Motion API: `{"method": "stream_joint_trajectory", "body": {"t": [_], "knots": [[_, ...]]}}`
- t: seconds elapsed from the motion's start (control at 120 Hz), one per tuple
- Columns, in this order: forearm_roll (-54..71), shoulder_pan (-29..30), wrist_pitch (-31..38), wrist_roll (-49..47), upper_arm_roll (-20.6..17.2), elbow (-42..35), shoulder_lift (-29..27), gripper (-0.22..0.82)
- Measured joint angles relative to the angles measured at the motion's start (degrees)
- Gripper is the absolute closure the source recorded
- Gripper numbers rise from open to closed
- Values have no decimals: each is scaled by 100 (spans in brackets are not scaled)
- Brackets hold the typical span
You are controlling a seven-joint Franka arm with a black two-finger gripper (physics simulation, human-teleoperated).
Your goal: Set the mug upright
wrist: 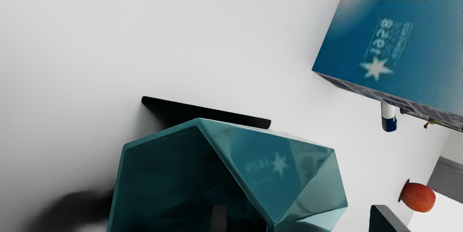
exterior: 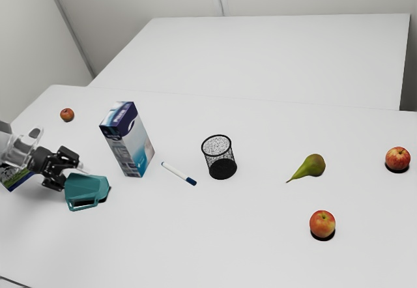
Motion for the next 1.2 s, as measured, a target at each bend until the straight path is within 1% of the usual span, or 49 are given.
{"method": "stream_joint_trajectory", "body": {"t": [0.167,0.217,0.3,0.392,0.575,0.842,0.917,1.008,1.2], "knots": [[-58,32,-68,-1,92,-9,-55,53],[-64,39,-112,-1,120,-8,-73,59],[-99,36,-202,8,134,-2,-83,66],[-162,25,-300,27,136,-1,-87,70],[-215,48,-439,70,138,-1,-183,76],[-3,9,-427,59,107,166,-258,77],[171,-160,-263,-29,106,194,-334,77],[417,-500,72,-212,130,176,-451,77],[1408,-1017,814,-842,205,157,-733,77]]}}
